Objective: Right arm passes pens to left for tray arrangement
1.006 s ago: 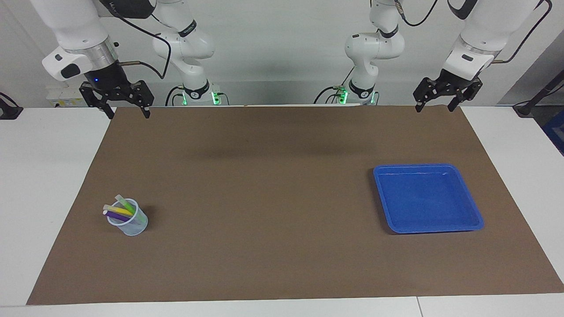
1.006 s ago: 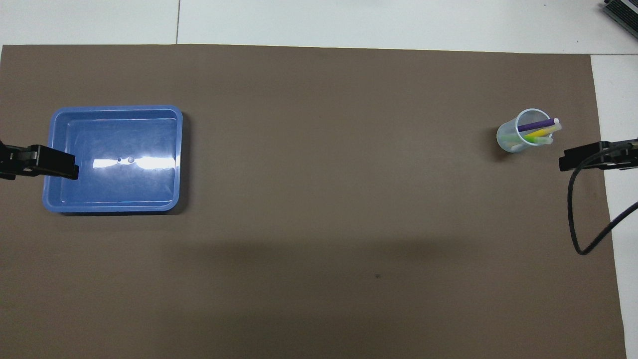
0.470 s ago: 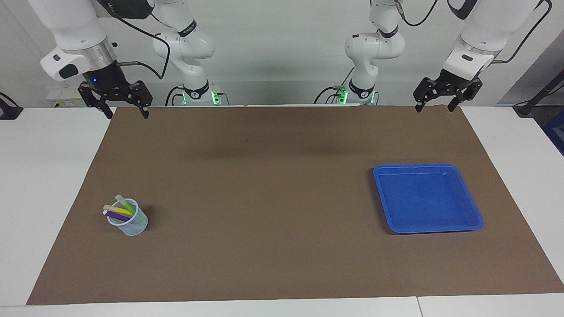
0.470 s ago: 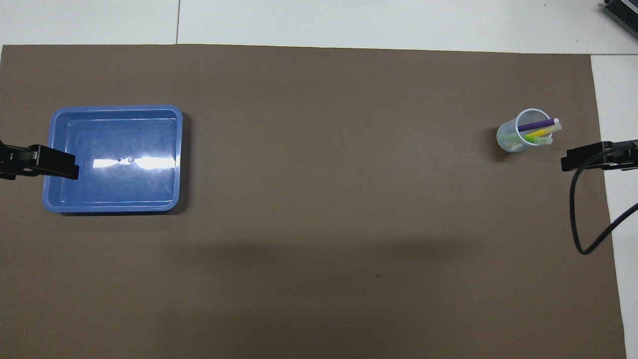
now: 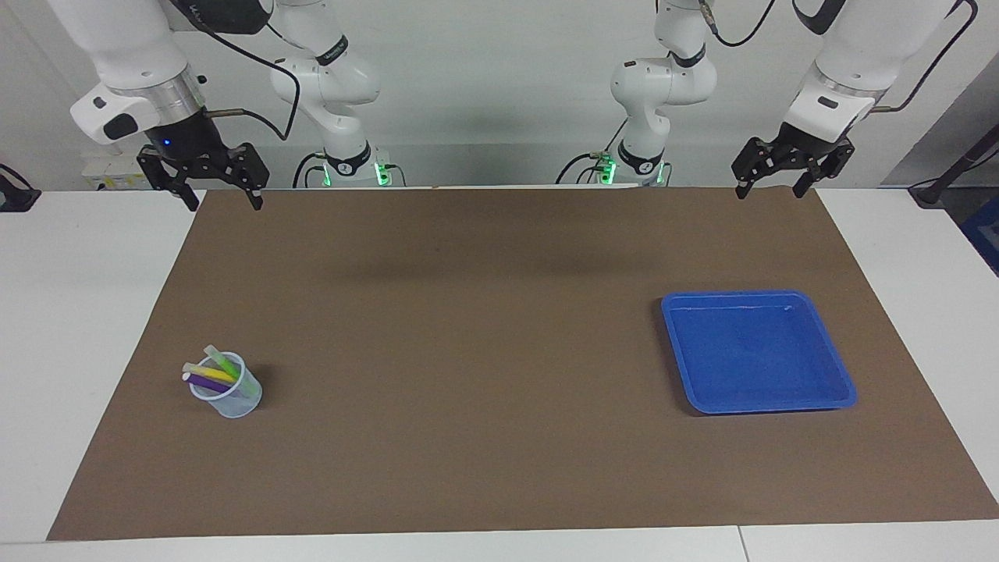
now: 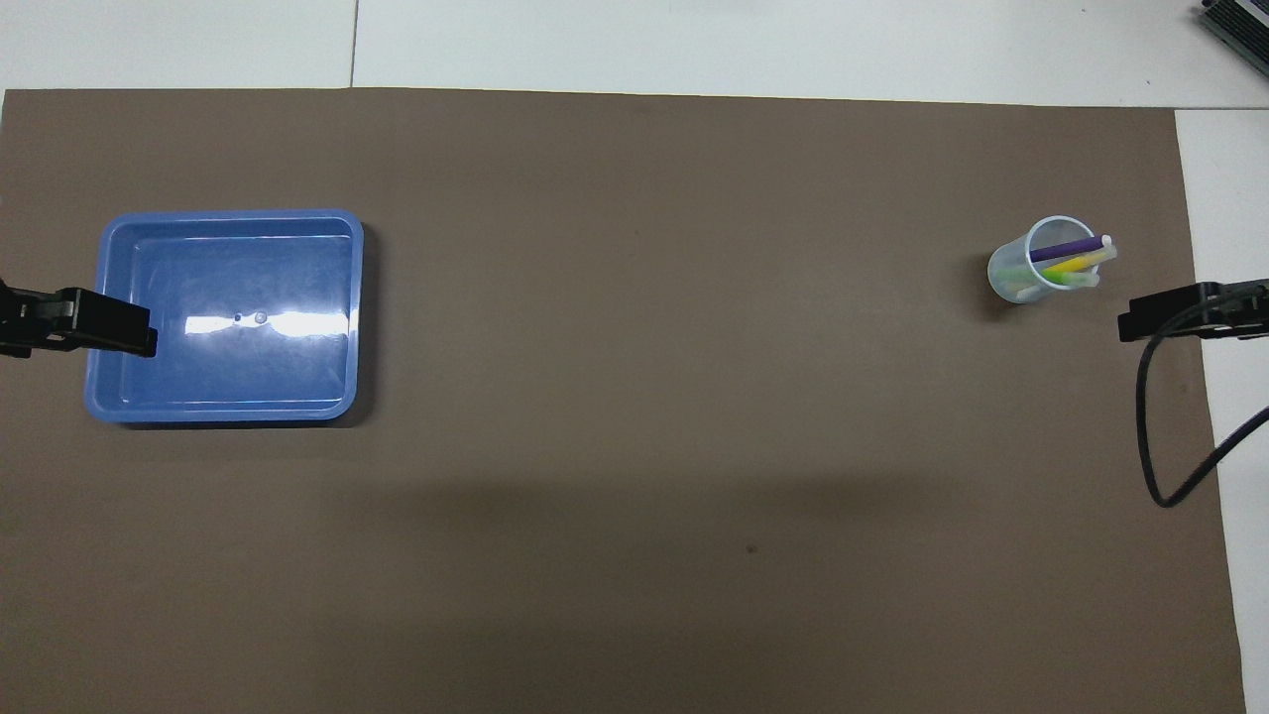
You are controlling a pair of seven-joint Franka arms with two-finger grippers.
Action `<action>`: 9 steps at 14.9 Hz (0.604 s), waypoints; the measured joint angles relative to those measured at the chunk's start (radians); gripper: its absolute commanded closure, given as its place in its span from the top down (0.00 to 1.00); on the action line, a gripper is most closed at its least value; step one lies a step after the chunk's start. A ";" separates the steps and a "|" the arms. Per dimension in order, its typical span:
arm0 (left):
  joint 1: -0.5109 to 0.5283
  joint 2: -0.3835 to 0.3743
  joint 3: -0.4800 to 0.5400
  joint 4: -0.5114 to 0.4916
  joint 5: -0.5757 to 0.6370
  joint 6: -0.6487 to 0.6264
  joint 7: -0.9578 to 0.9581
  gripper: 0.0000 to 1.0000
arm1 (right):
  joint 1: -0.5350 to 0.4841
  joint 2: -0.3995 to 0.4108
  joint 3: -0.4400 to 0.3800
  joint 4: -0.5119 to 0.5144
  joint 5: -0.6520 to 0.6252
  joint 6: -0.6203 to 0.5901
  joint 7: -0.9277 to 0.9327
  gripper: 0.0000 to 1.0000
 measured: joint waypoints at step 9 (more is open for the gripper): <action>0.000 0.000 0.000 0.000 0.000 0.000 0.000 1.00 | -0.035 0.006 -0.006 -0.082 -0.011 0.194 -0.337 0.84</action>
